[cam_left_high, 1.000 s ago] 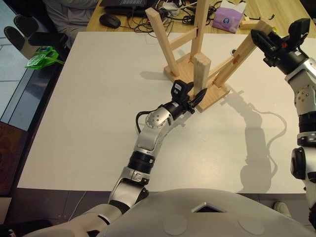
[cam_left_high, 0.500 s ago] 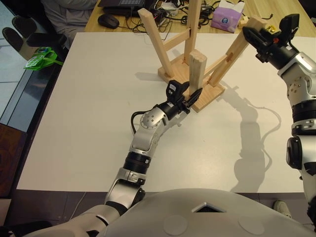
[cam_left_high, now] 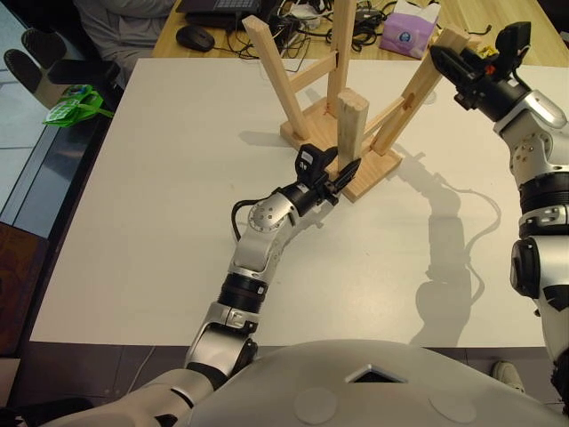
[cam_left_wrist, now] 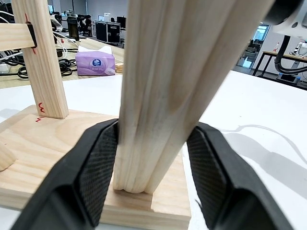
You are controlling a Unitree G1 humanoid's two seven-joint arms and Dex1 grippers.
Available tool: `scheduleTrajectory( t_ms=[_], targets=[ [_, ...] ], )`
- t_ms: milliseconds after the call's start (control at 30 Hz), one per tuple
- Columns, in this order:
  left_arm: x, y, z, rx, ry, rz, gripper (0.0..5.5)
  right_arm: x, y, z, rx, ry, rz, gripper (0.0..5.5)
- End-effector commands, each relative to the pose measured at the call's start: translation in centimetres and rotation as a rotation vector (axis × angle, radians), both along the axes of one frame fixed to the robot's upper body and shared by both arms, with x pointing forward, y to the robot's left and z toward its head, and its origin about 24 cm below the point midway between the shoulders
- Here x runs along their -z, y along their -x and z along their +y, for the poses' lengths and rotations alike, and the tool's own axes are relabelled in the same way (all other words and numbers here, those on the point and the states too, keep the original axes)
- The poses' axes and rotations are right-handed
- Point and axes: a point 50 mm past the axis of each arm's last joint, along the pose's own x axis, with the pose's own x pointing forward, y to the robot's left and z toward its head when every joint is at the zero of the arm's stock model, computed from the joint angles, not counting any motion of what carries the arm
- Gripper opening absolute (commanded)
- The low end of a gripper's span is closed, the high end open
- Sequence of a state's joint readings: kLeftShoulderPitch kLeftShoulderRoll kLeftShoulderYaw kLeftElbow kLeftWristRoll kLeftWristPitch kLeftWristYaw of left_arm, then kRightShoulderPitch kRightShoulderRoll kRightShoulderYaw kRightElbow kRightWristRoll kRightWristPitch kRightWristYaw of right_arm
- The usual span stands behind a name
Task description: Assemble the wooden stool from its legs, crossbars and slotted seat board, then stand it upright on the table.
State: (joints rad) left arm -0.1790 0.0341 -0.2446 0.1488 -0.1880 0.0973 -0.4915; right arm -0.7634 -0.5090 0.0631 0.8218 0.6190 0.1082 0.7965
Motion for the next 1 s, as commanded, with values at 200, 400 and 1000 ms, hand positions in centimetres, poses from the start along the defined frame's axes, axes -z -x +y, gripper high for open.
scheduleTrajectory(
  t_ms=[200, 400, 1000],
  targets=[
    [-1.1, -0.2, 0.2, 0.143, -0.040, -0.127, 2.15, 11.2, 5.0, -1.3, 0.002, 0.286, 0.463, 1.14],
    [-1.8, 0.7, -1.9, 0.192, 0.019, -0.135, 2.12, 11.7, 5.1, 2.1, -0.118, 0.305, 0.452, 1.14],
    [-0.7, 1.4, 0.1, 0.138, -0.040, -0.109, 2.12, 13.5, 5.9, -0.9, -0.033, 0.409, 0.528, 1.14]
  ],
)
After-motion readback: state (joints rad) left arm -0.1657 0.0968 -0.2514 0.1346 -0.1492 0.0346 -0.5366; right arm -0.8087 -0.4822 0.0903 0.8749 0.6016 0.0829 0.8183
